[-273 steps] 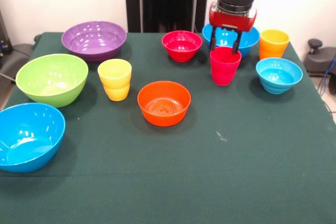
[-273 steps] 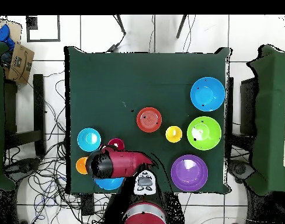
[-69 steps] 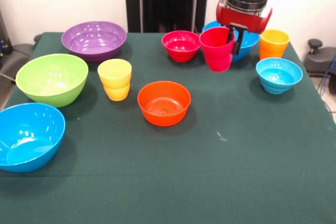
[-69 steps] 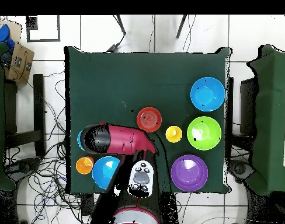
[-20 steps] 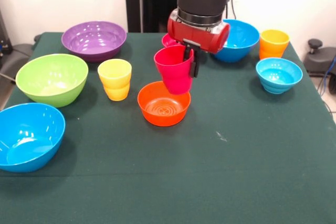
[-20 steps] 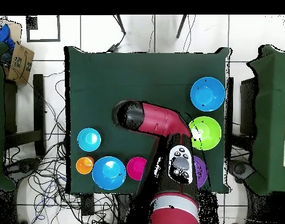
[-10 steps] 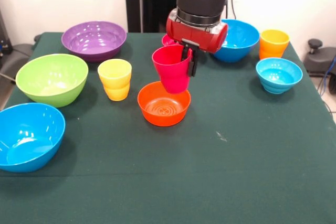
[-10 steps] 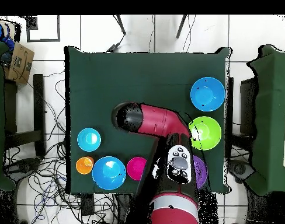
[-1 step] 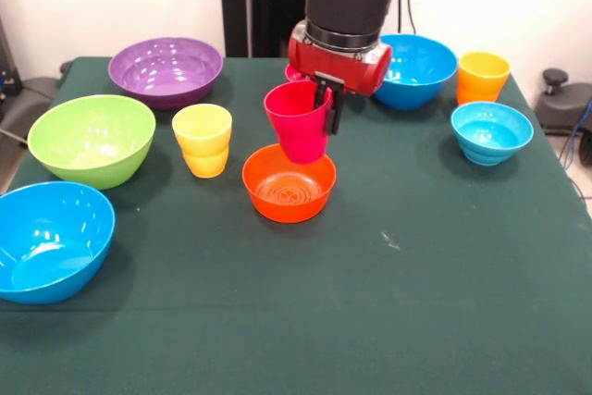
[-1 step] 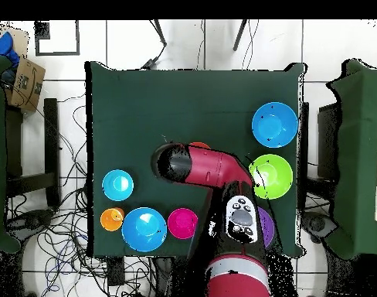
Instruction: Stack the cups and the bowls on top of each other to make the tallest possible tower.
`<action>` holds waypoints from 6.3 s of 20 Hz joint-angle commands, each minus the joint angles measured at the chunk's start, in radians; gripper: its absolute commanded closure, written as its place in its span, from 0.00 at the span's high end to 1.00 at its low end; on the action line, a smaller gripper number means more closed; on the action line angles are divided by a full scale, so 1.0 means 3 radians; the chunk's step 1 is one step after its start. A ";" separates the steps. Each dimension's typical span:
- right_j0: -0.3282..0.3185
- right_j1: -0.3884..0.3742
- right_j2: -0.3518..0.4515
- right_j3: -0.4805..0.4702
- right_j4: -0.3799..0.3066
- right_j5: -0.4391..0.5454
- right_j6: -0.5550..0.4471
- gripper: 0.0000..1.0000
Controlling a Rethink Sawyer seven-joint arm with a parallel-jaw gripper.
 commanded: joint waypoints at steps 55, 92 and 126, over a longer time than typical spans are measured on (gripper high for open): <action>0.0088 0.0302 0.0119 0.0039 -0.0535 -0.0358 0.0068 0.00; -0.0121 0.0394 0.0431 -0.0375 -0.0483 0.0245 -0.0160 0.00; -0.0149 0.0366 0.0449 -0.0215 -0.0513 0.0165 -0.0152 0.00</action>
